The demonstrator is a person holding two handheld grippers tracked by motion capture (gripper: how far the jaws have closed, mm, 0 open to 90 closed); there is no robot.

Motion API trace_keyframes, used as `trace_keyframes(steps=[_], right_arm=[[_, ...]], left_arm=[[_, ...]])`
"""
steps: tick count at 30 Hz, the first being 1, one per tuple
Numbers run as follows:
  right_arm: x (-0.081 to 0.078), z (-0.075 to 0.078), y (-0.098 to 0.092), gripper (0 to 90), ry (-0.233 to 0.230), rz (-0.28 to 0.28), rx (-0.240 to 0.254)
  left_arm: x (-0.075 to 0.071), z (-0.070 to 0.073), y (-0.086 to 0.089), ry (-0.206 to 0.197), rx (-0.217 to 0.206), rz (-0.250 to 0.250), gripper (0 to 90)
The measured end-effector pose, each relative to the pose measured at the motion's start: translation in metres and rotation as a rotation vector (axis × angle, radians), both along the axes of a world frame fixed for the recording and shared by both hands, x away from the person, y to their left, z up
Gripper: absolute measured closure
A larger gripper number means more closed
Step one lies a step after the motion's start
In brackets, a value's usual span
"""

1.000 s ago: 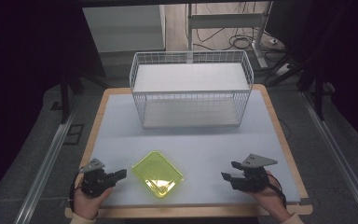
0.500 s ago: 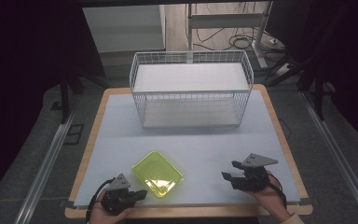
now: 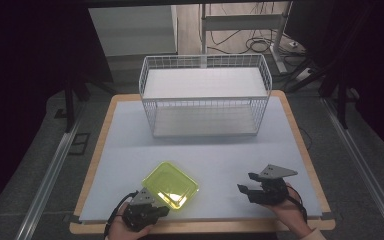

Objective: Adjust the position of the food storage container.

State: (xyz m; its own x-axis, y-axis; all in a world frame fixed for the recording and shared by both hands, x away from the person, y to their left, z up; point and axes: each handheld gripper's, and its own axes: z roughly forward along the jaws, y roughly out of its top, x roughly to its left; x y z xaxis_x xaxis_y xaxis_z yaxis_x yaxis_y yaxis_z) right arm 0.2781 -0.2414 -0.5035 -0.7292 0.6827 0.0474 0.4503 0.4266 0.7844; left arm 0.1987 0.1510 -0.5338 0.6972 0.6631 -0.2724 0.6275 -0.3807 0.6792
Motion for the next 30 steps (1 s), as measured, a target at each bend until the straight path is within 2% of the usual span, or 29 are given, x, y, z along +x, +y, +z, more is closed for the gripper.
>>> trace_keyframes(steps=[7,20,30], right_arm=[[0.000,0.000,0.000,38.9,0.001,0.002,-0.002],[0.000,0.000,0.000,38.9,-0.002,0.001,0.000],[0.000,0.001,-0.001,38.9,-0.002,0.003,0.002]], left_arm=[[0.004,0.003,-0.009,0.001,-0.008,-0.006,89.6],[0.017,0.006,-0.039,0.003,-0.002,0.002,89.5],[0.028,0.006,-0.056,-0.004,0.005,0.028,89.5]])
